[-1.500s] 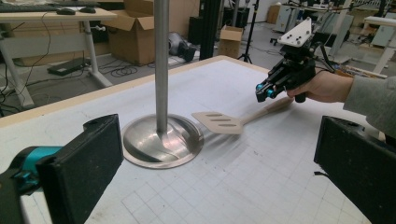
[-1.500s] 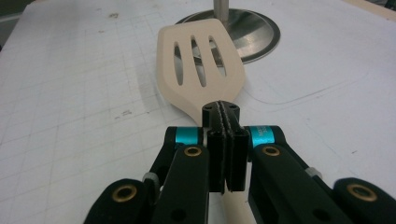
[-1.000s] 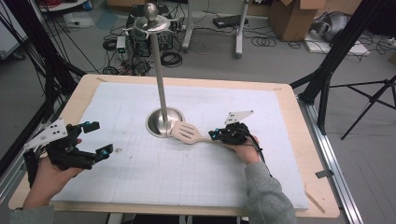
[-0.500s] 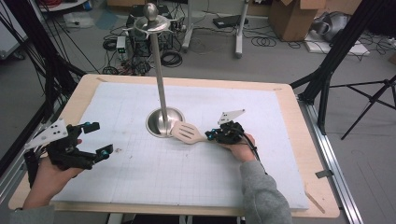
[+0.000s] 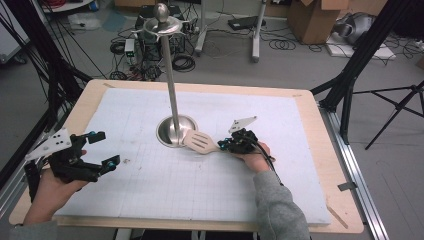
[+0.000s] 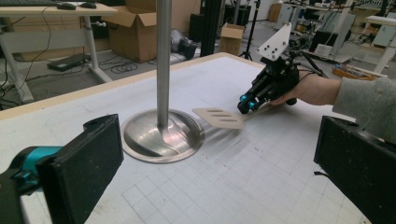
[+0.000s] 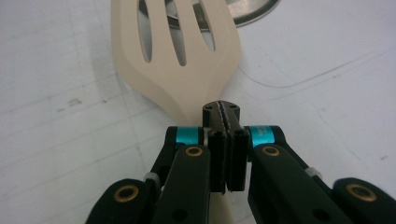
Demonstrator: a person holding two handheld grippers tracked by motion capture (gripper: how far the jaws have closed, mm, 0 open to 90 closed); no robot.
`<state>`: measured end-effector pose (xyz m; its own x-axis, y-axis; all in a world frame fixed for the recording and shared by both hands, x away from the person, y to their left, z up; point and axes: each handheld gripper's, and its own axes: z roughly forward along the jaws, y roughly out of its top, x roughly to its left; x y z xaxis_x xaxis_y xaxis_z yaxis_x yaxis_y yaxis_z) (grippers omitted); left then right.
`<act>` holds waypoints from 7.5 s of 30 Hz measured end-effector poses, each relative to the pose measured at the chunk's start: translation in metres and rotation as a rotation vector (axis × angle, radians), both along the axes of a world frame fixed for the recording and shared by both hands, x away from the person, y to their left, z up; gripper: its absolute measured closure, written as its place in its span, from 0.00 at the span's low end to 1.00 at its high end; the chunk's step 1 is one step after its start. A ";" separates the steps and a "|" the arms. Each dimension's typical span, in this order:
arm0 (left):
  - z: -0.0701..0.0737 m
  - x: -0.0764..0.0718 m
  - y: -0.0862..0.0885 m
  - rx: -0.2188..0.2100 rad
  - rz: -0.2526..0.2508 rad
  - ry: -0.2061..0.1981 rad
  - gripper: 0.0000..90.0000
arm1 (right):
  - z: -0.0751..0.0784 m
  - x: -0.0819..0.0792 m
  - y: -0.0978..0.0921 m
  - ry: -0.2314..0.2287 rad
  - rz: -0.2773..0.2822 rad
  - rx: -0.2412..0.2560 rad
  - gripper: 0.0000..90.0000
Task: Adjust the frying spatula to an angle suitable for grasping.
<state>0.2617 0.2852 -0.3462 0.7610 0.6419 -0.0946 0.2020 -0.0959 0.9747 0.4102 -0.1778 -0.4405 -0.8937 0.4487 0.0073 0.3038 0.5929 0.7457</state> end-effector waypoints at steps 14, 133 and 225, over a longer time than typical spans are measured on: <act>-0.001 0.000 0.001 0.002 0.001 0.004 0.02 | -0.003 0.002 0.004 -0.002 -0.027 -0.040 1.00; 0.003 0.014 -0.015 -0.006 -0.043 -0.007 0.02 | -0.004 -0.109 -0.194 -0.003 -0.210 0.036 1.00; 0.000 -0.014 0.014 0.022 0.050 0.003 0.02 | 0.015 -0.069 -0.067 -0.027 0.208 0.088 1.00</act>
<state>0.2477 0.2992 -0.3466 0.7275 0.6811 -0.0823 0.2102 -0.1071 0.9718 0.3414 -0.2444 -0.4259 -0.9671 0.2539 0.0136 0.1617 0.5729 0.8035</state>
